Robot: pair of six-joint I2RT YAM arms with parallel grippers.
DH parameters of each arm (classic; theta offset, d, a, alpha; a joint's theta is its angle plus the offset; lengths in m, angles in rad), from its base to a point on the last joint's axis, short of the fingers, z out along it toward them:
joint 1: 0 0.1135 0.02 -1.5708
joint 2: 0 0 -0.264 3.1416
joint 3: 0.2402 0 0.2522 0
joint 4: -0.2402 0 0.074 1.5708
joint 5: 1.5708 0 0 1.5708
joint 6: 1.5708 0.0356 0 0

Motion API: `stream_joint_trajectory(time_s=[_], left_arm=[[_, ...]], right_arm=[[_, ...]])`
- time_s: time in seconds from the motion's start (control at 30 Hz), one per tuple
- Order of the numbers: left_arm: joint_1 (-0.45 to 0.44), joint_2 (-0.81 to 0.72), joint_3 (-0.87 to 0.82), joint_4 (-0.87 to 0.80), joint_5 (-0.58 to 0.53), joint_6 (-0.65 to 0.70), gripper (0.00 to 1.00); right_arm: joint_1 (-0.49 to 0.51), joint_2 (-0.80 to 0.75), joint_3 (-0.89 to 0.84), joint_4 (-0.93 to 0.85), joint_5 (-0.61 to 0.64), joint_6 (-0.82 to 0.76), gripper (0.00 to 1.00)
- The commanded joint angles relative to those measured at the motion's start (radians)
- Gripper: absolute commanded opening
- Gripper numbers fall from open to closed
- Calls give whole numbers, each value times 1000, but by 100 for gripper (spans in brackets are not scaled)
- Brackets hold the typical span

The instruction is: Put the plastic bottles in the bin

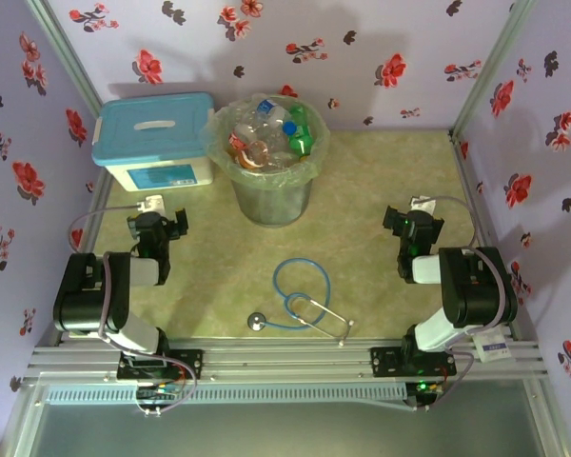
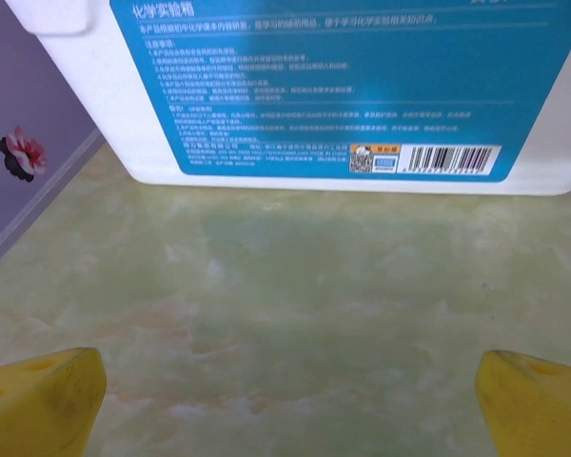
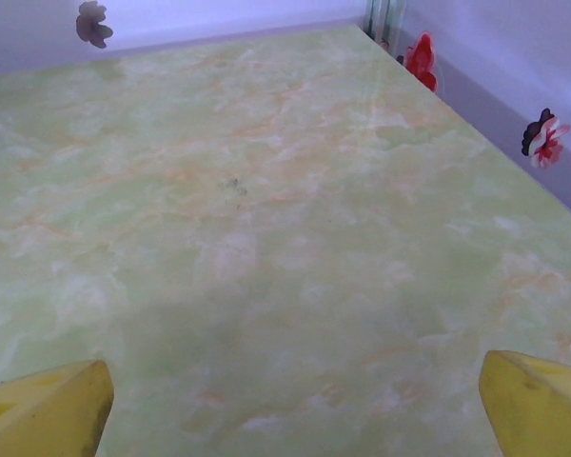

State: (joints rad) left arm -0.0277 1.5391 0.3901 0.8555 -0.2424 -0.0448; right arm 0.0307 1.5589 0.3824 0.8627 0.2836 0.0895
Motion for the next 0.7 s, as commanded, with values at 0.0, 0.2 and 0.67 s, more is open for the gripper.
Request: stream_joint_trajectory(time_s=[0.0, 0.2, 0.67], left_arm=[[5, 9, -5, 57, 11, 19, 100], [5, 10, -6, 57, 12, 19, 100], [4, 10, -7, 59, 10, 19, 100]], right_arm=[[0, 1, -6, 42, -10, 15, 99], [0, 0, -5, 41, -10, 15, 99], [0, 4, 6, 24, -47, 2, 99]])
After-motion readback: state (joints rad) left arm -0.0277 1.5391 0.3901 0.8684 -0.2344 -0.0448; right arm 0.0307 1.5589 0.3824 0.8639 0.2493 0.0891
